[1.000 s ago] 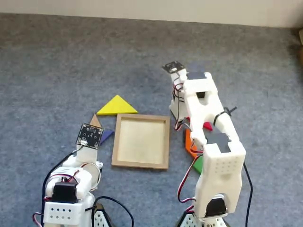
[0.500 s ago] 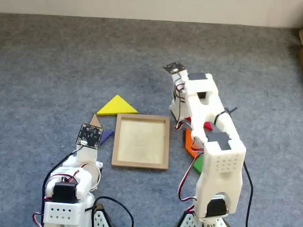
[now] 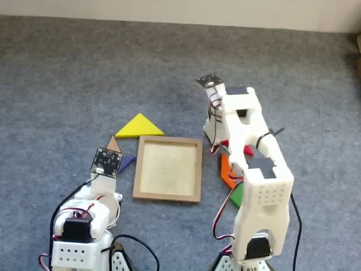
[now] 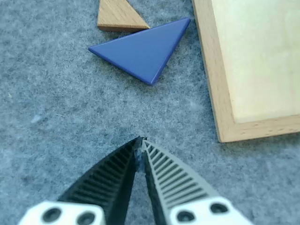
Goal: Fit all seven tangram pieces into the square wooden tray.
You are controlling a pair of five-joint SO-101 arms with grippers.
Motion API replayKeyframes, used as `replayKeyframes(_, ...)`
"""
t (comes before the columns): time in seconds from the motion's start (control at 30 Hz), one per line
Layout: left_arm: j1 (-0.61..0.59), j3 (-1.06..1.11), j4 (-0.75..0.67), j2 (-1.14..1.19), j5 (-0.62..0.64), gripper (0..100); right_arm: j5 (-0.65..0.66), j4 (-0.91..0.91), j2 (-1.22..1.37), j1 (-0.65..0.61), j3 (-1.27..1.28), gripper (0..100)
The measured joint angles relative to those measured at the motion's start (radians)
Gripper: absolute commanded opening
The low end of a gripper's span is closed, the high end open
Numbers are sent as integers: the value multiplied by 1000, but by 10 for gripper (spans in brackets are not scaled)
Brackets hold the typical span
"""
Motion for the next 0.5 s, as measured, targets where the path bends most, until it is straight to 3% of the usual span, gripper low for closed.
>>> replayKeyframes(0.5, 0, 0, 0, 0, 0, 5, 20, 49, 2, 31, -3, 339)
